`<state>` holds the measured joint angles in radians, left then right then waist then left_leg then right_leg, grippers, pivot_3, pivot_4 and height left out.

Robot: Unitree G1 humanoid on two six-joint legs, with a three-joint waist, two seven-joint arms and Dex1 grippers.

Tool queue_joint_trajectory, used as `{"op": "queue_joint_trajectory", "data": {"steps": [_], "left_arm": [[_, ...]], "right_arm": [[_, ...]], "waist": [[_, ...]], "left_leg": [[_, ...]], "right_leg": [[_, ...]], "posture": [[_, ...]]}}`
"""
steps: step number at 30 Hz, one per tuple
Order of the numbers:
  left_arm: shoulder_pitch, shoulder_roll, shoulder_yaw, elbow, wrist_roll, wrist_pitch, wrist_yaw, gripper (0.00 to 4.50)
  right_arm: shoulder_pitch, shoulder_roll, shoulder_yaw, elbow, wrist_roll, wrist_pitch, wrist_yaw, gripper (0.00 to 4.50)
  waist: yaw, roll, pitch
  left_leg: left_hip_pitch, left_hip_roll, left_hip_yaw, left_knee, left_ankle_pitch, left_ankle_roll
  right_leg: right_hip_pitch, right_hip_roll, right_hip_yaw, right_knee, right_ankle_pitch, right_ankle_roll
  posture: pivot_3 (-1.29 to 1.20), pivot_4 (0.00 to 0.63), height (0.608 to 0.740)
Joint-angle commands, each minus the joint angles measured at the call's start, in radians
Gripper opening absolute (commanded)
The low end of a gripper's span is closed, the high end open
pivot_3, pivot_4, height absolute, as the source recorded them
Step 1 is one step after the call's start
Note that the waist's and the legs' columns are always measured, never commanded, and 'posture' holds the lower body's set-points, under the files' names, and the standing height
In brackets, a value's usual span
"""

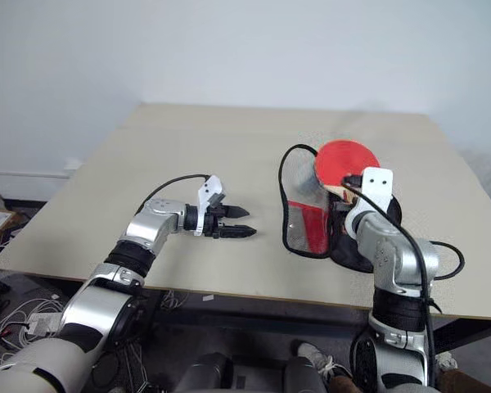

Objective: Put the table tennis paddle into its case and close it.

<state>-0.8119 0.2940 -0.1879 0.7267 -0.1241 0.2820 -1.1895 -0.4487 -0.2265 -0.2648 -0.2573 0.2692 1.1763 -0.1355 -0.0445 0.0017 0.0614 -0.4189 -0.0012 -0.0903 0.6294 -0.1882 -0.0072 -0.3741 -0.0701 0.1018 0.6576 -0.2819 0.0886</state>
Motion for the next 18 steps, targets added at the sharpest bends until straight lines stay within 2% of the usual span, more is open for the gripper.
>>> {"op": "queue_joint_trajectory", "data": {"steps": [1, 9, 18], "left_arm": [[-0.036, -0.008, -0.001, -0.009, 0.003, -0.018, -0.01, 3.58], [-0.06, -0.016, 0.009, 0.014, 0.009, -0.027, -0.007, 3.58], [-0.053, -0.001, 0.017, 0.002, 0.004, -0.018, -0.006, 3.58]], "right_arm": [[0.011, 0.044, -0.055, -0.082, -0.013, -0.06, -0.031, 1.13], [0.036, 0.114, -0.076, -0.008, -0.026, -0.102, -0.027, 1.13], [0.064, 0.096, -0.052, 0.101, -0.073, -0.153, -0.019, 1.13]], "waist": [[-0.002, 0.0, 0.0], [-0.008, 0.001, 0.0], [-0.008, 0.001, 0.0]], "left_leg": [[0.0, 0.0, 0.0, 0.0, 0.0, 0.0], [0.001, 0.002, -0.001, -0.001, 0.0, 0.0], [0.001, 0.002, -0.001, -0.001, 0.0, 0.0]], "right_leg": [[0.0, 0.0, 0.0, 0.0, 0.001, -0.001], [0.0, 0.002, -0.001, 0.001, 0.001, -0.002], [0.0, 0.002, -0.001, 0.001, 0.001, -0.002]], "posture": [[0.0, 0.0, 0.74], [0.0, 0.0, 0.74], [0.0, 0.0, 0.74]]}}
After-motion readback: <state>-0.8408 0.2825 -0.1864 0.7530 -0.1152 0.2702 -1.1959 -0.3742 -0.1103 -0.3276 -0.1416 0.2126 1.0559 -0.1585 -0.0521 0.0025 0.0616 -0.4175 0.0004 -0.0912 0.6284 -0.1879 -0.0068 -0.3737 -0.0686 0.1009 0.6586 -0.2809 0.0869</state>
